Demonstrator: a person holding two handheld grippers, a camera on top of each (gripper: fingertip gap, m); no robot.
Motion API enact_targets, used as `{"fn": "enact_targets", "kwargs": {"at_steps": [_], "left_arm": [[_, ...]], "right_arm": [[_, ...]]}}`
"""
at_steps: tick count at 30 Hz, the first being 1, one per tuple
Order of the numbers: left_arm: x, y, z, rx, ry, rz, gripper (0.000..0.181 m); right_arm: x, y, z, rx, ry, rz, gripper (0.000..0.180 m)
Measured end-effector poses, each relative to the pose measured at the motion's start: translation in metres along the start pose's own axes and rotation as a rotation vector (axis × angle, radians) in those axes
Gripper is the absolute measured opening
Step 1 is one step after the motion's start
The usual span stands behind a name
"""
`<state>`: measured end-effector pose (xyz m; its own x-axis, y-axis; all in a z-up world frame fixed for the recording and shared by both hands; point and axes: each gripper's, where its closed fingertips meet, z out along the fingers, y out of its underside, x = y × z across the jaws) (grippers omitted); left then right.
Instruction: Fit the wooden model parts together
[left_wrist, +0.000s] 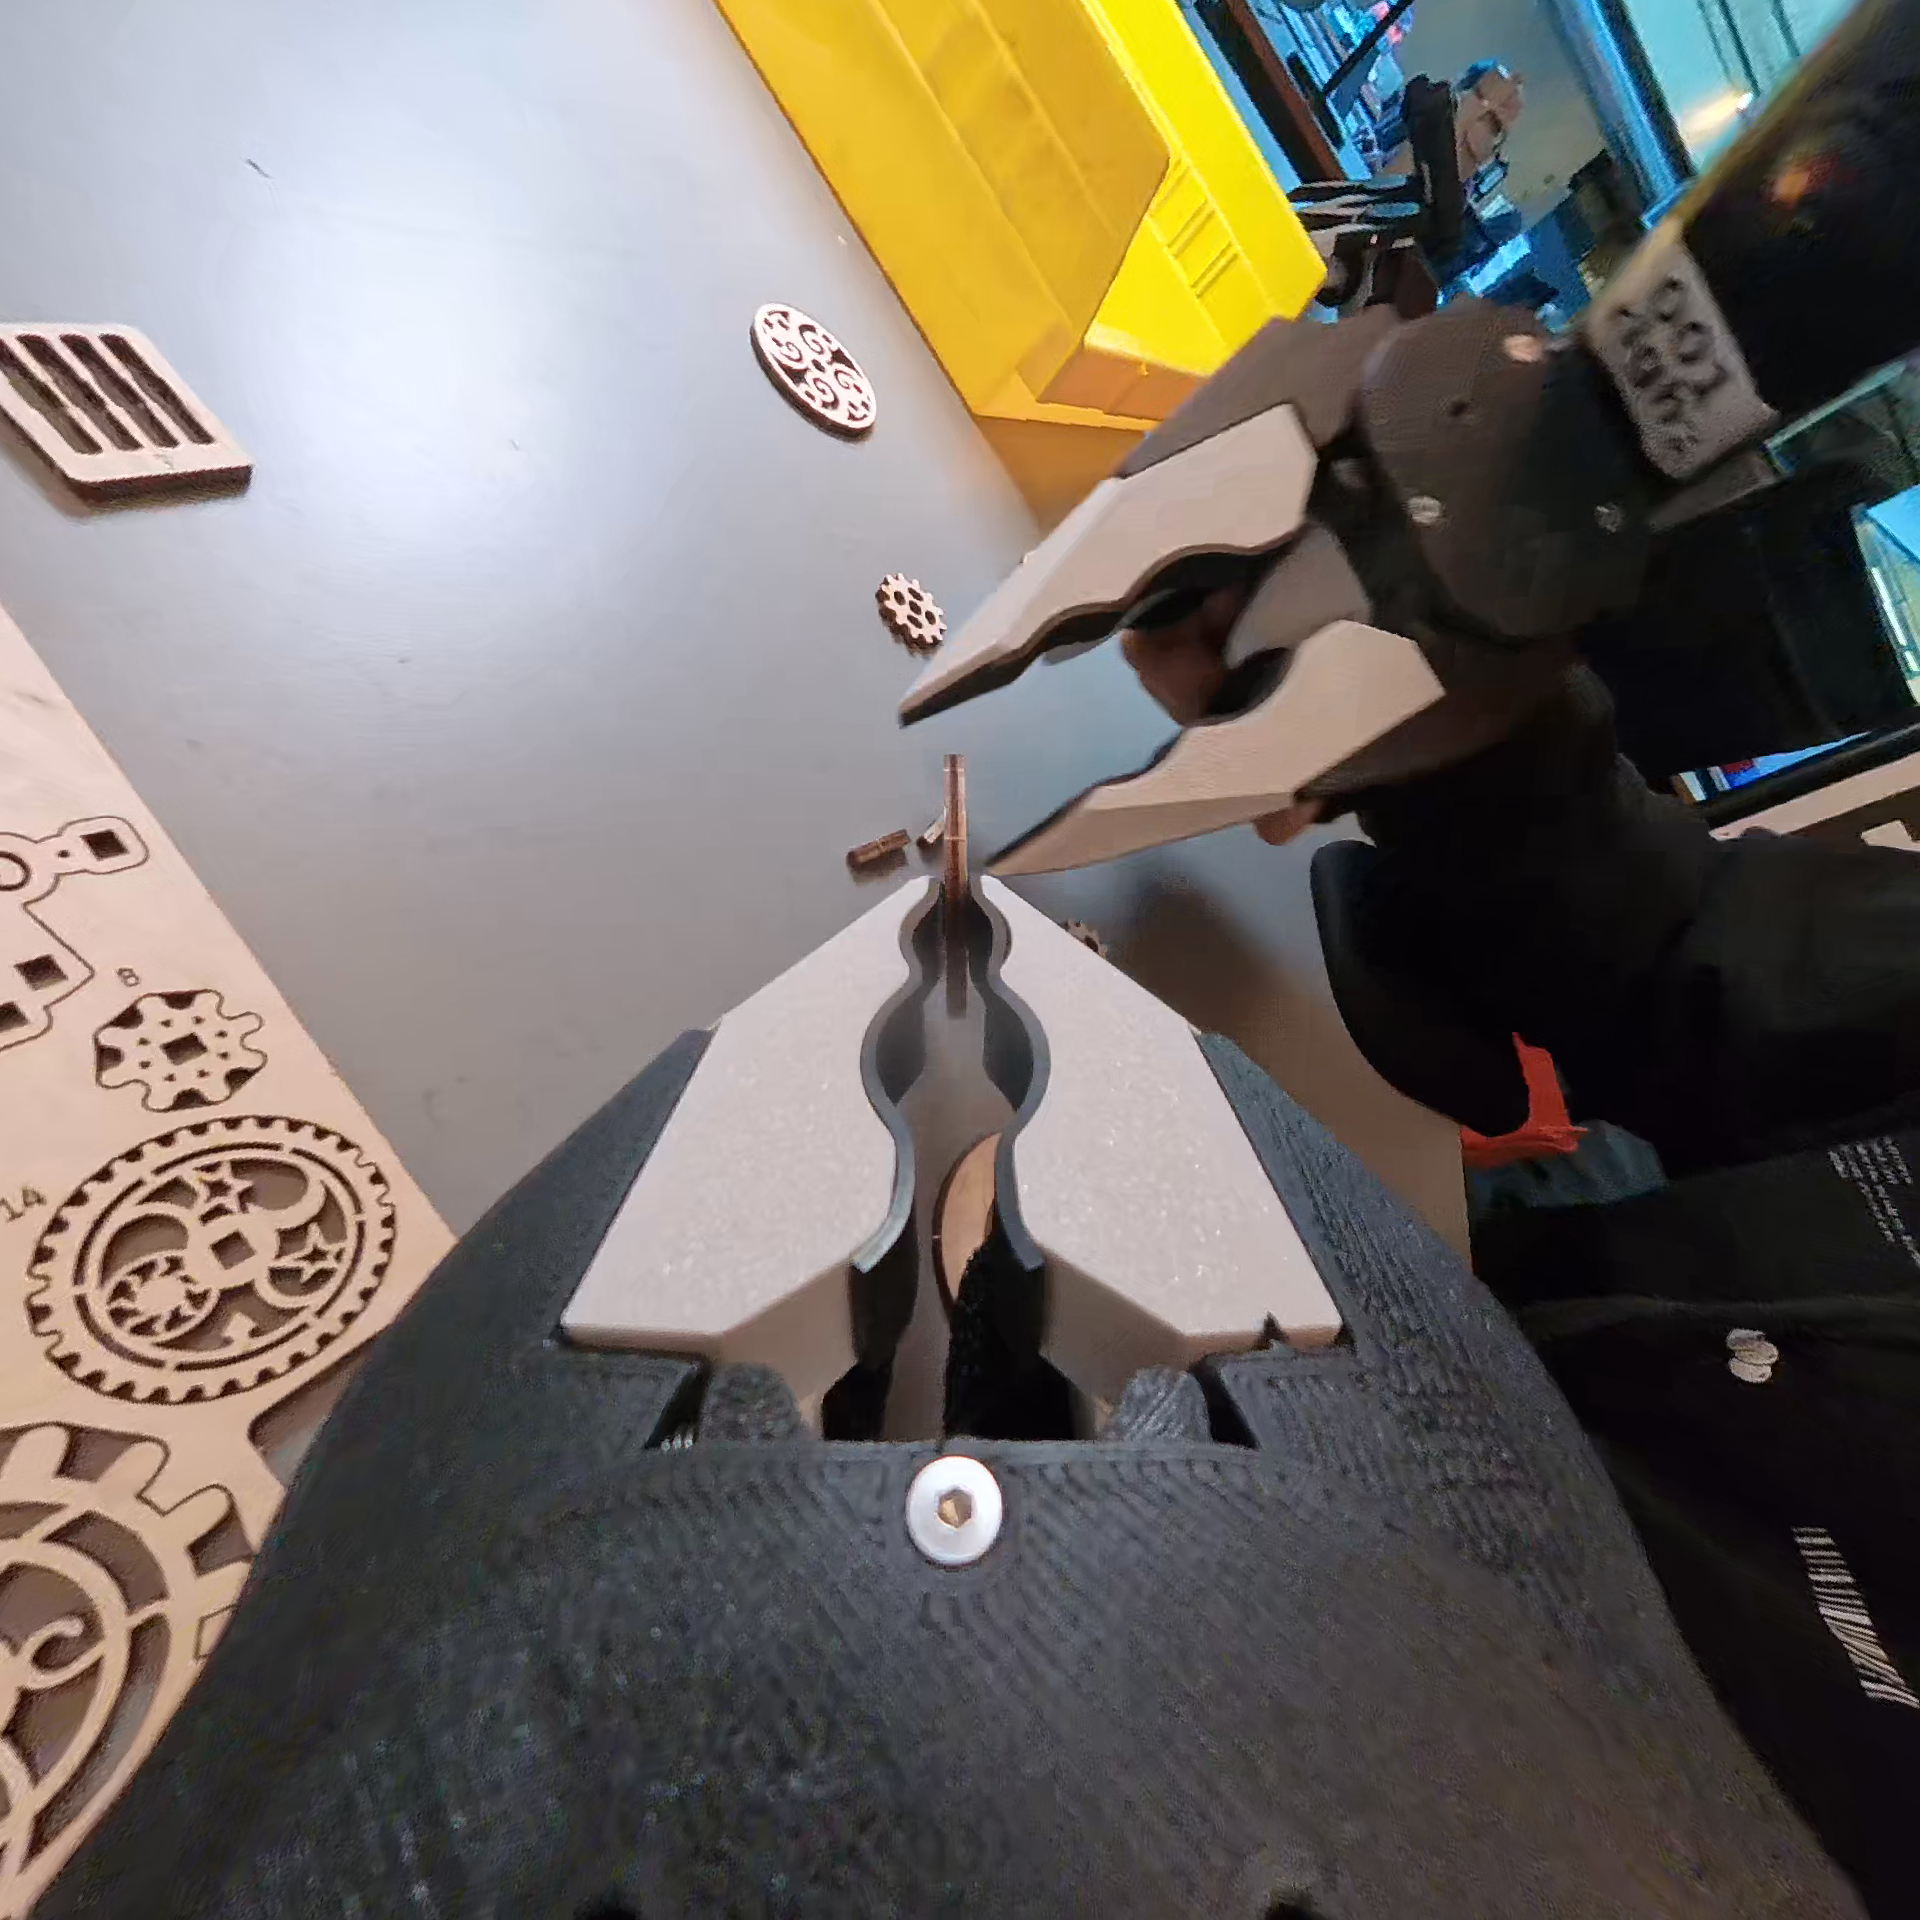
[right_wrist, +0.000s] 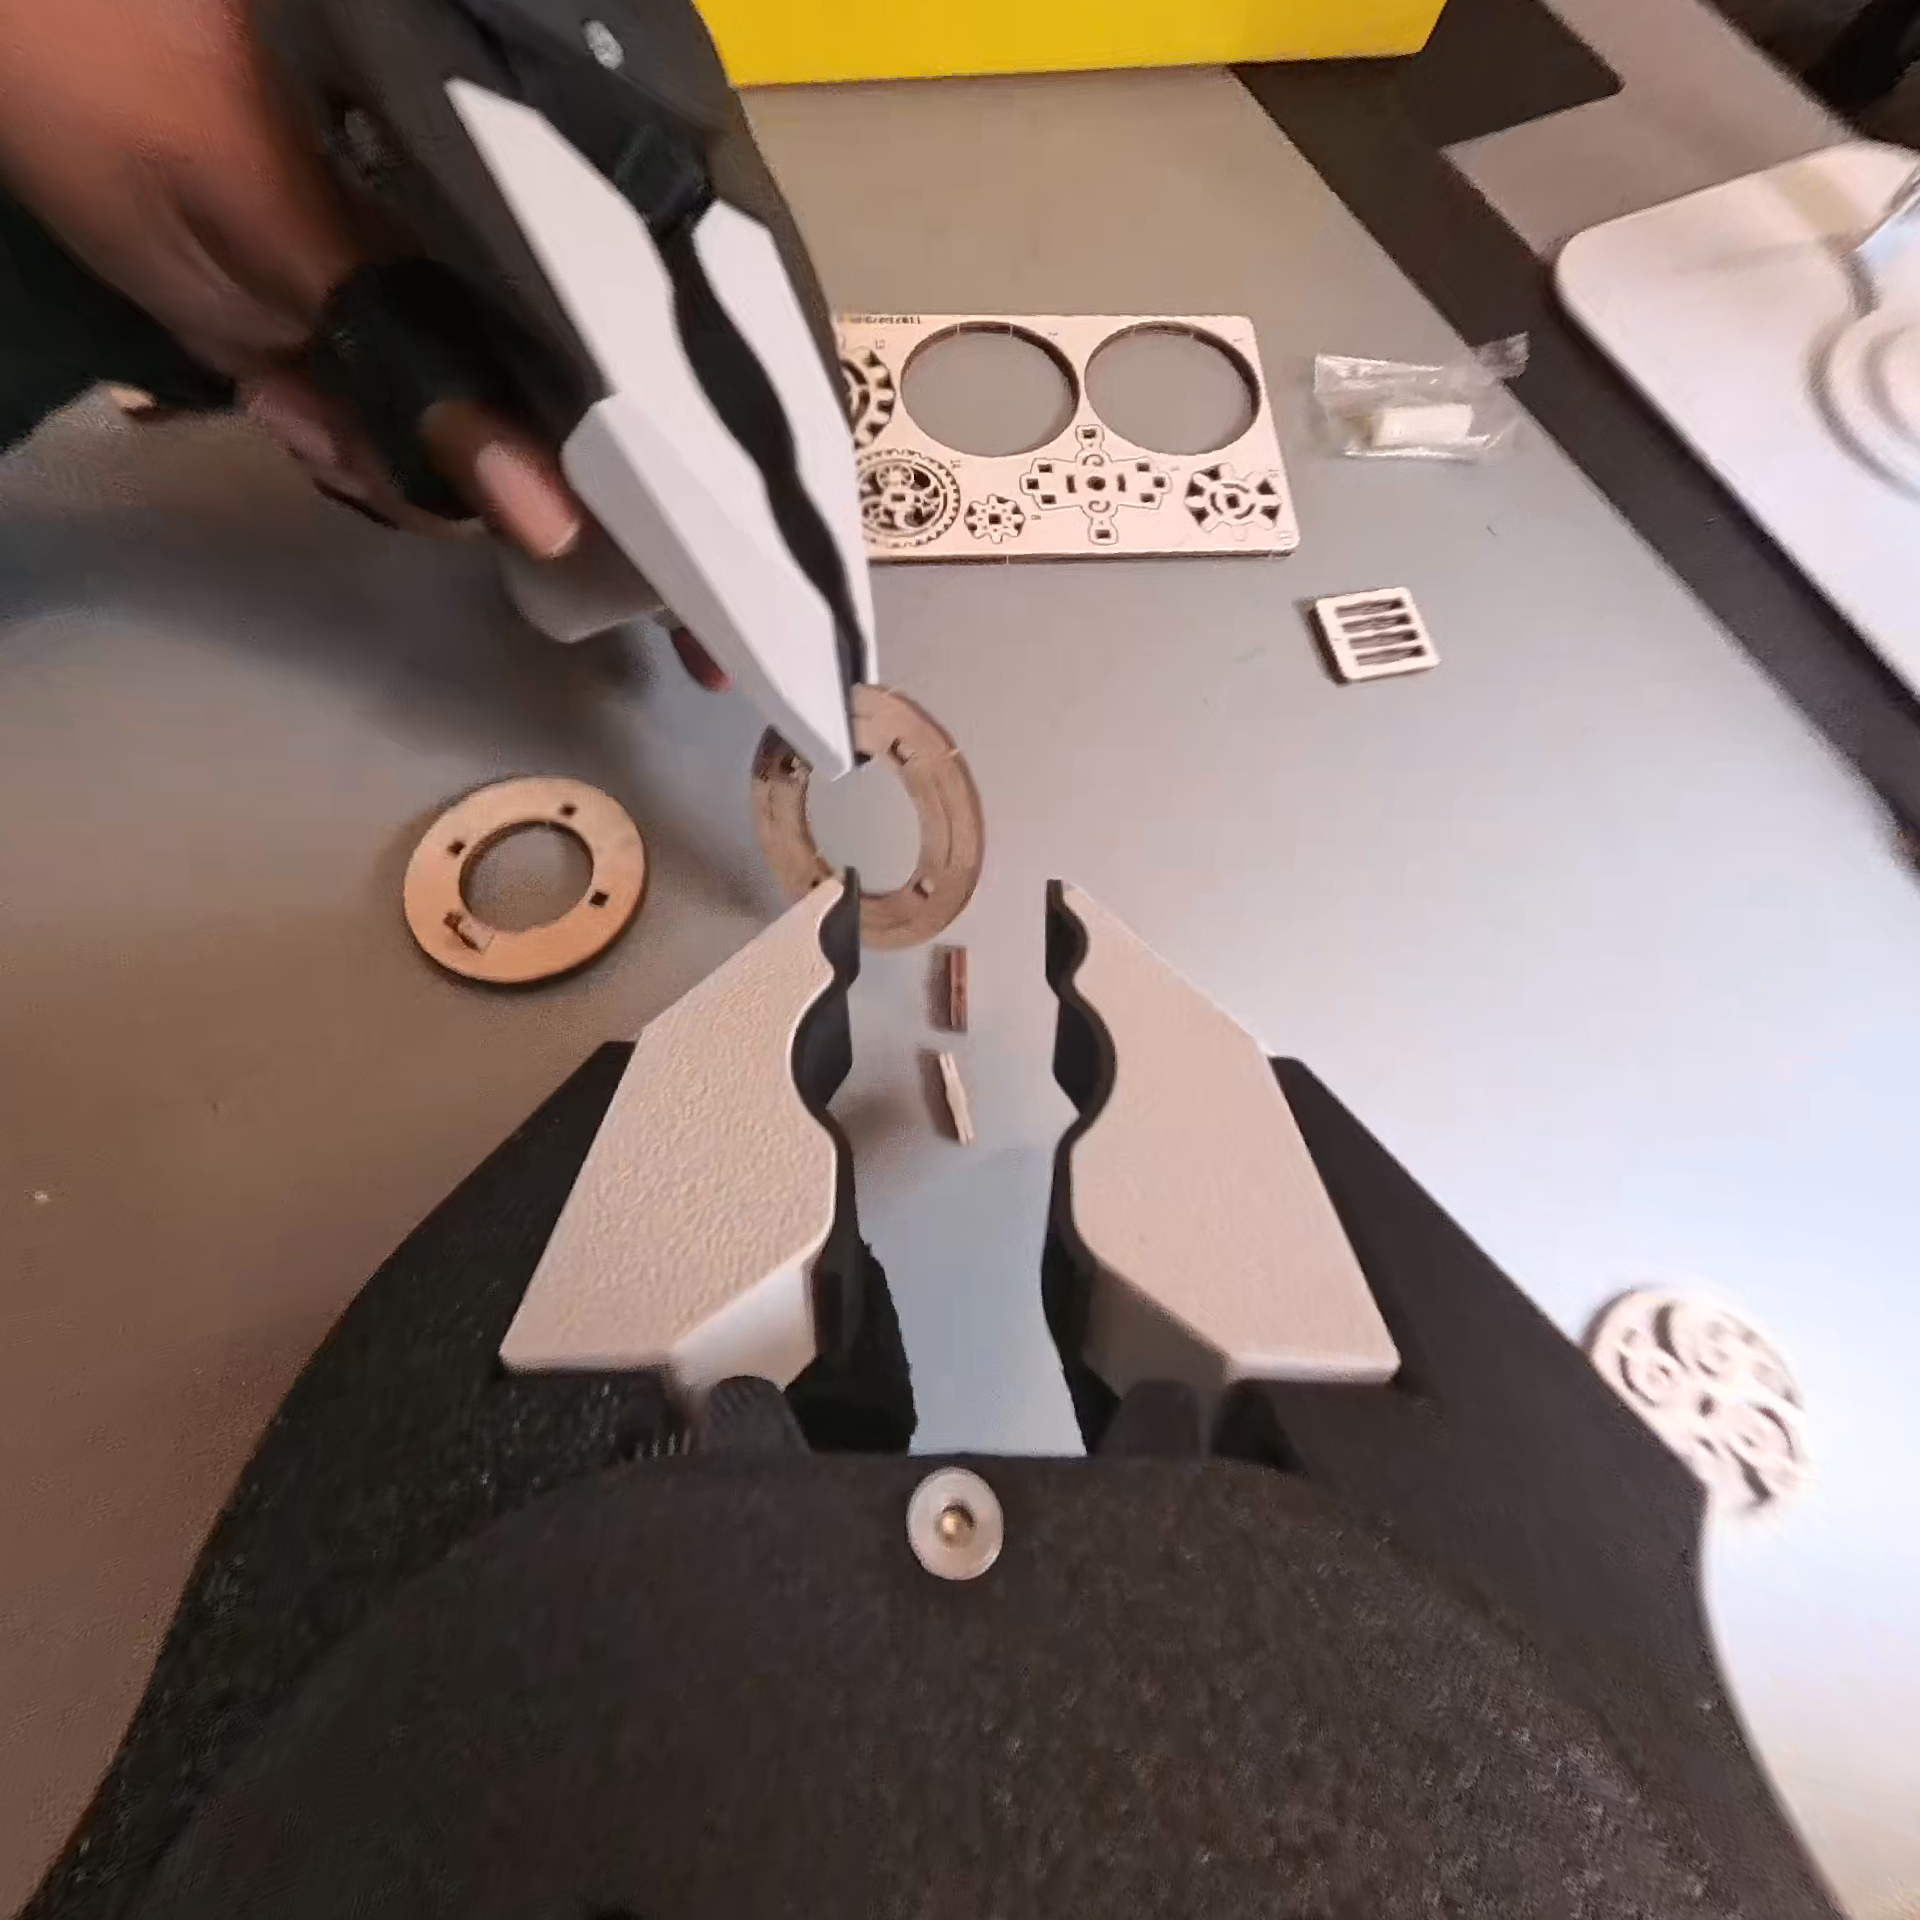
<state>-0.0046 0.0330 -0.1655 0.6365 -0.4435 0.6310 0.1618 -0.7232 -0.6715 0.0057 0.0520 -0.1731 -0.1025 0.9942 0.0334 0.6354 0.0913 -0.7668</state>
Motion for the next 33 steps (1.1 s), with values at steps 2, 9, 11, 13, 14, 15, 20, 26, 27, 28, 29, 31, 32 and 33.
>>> {"fn": "enact_targets", "kwargs": {"at_steps": [2, 9, 11, 13, 14, 15, 20, 26, 27, 28, 29, 31, 32, 33], "left_arm": [[-0.001, -0.001, -0.002, 0.007, -0.006, -0.004, 0.001], [-0.002, -0.001, -0.013, 0.032, 0.048, -0.037, 0.009], [0.001, -0.002, -0.015, 0.035, 0.078, -0.030, 0.019], [0.004, -0.001, -0.017, 0.031, 0.092, -0.001, 0.023], [0.005, 0.000, -0.017, 0.029, 0.088, 0.022, 0.024], [0.006, 0.001, -0.016, 0.027, 0.081, 0.052, 0.024], [0.005, -0.006, -0.012, 0.057, 0.015, 0.155, 0.022], [0.006, -0.012, -0.014, 0.106, 0.036, 0.125, 0.004], [0.006, -0.012, -0.015, 0.109, 0.044, 0.120, 0.004], [0.007, -0.013, -0.016, 0.116, 0.051, 0.119, 0.004], [0.009, -0.014, -0.017, 0.126, 0.063, 0.113, 0.003], [0.013, -0.017, -0.020, 0.148, 0.096, 0.103, 0.003], [0.014, -0.019, -0.021, 0.162, 0.107, 0.102, 0.003], [0.016, -0.020, -0.021, 0.164, 0.109, 0.113, 0.003]], "right_arm": [[-0.004, -0.004, 0.009, 0.014, -0.087, 0.061, 0.015], [-0.003, -0.018, 0.011, 0.035, -0.151, 0.143, 0.008], [0.002, -0.018, 0.010, 0.033, -0.156, 0.207, 0.008], [0.004, -0.020, 0.007, 0.050, -0.170, 0.257, 0.008], [0.004, -0.021, 0.006, 0.059, -0.175, 0.270, 0.008], [0.005, -0.022, 0.004, 0.070, -0.175, 0.272, 0.008], [0.002, -0.031, -0.004, 0.093, -0.149, 0.236, 0.008], [0.001, -0.036, -0.009, 0.106, -0.109, 0.197, 0.007], [0.001, -0.037, -0.009, 0.112, -0.097, 0.187, 0.007], [0.001, -0.038, -0.010, 0.117, -0.087, 0.175, 0.007], [0.001, -0.040, -0.011, 0.124, -0.079, 0.166, 0.007], [0.000, -0.044, -0.013, 0.143, -0.073, 0.153, 0.007], [0.000, -0.047, -0.015, 0.156, -0.072, 0.148, 0.007], [0.000, -0.049, -0.017, 0.168, -0.068, 0.139, 0.007]]}}
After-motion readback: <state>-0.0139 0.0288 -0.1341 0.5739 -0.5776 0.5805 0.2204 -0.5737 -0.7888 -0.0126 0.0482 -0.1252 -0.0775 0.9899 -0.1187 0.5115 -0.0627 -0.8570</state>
